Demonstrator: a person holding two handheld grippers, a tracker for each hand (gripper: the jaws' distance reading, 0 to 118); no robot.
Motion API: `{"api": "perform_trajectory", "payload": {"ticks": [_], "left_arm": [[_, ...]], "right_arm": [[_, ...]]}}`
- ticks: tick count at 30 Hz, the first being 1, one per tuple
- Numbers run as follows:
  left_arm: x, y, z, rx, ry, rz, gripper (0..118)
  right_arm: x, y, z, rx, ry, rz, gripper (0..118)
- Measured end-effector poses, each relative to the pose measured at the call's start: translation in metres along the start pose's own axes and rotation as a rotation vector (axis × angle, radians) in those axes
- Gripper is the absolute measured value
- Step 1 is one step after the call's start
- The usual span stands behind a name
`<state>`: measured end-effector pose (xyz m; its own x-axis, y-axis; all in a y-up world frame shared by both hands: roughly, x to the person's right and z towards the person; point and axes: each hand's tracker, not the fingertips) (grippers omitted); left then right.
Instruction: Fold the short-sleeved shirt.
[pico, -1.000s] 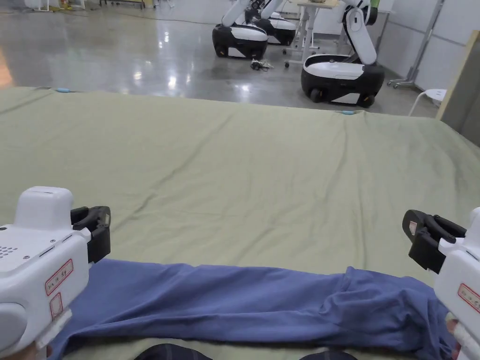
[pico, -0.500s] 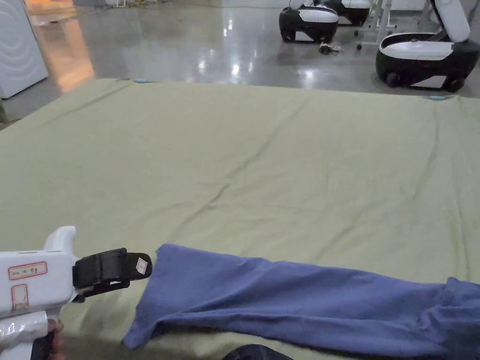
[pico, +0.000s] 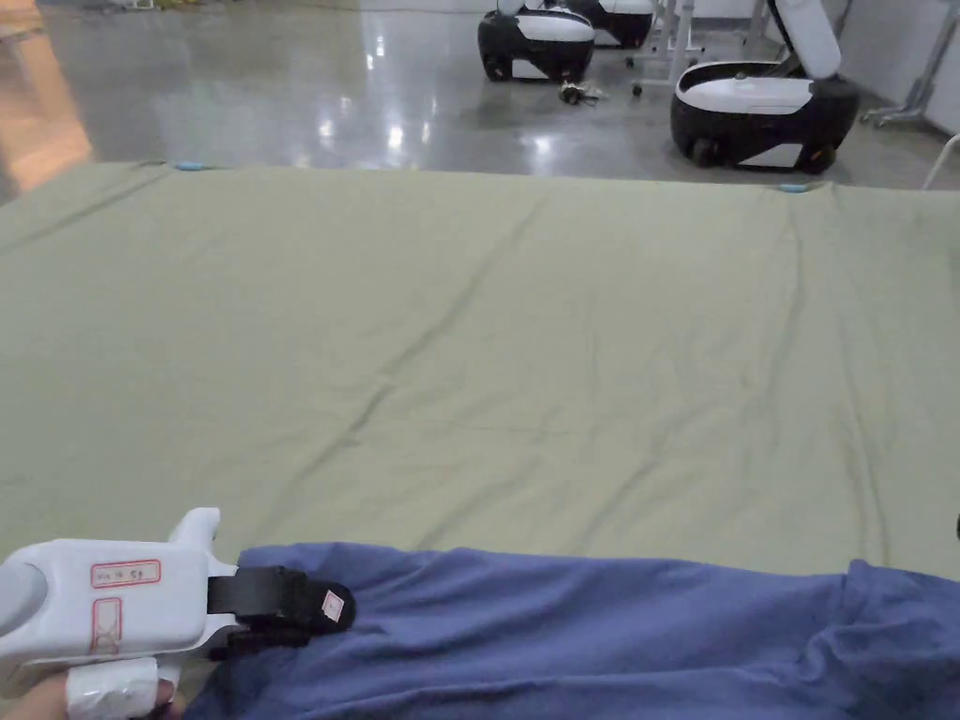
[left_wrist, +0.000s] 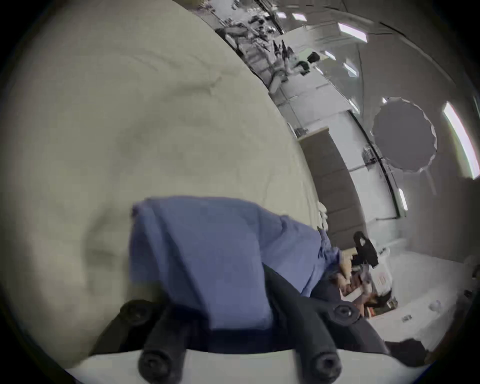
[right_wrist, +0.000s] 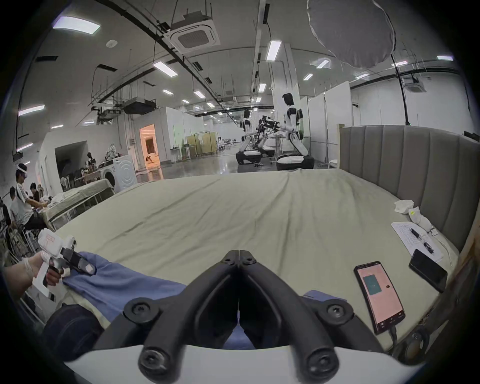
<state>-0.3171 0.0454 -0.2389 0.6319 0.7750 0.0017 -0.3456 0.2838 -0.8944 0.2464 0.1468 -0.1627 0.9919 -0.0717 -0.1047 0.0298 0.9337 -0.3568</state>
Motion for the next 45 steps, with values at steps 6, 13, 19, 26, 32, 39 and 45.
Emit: {"api": "perform_trajectory", "payload": {"ticks": [6,13,19,26,32,39,45], "left_arm": [[0.008,0.041,0.047,0.171,0.214,0.008,3],[0.075,0.038,0.072,0.195,0.373,-0.128,3],[0.189,0.001,0.019,0.115,0.417,-0.474,3],[0.195,-0.041,-0.114,0.021,0.446,-0.5,4],[0.167,-0.042,-0.148,-0.024,0.446,-0.502,57],[0.198,-0.056,-0.054,0.316,0.314,-0.58,104],[0.153,-0.056,-0.051,0.341,0.477,-0.566,30]], "right_arm": [[0.002,0.003,0.008,0.017,0.014,-0.008,3],[0.003,0.008,0.019,0.059,0.044,-0.018,3],[-0.002,0.01,0.029,0.094,0.087,-0.023,3],[0.002,-0.003,0.031,0.093,0.099,-0.059,3],[0.013,-0.003,0.038,0.107,0.085,-0.075,3],[0.012,-0.014,0.035,0.078,0.088,-0.041,3],[0.013,-0.026,0.036,0.099,0.046,-0.013,3]]}}
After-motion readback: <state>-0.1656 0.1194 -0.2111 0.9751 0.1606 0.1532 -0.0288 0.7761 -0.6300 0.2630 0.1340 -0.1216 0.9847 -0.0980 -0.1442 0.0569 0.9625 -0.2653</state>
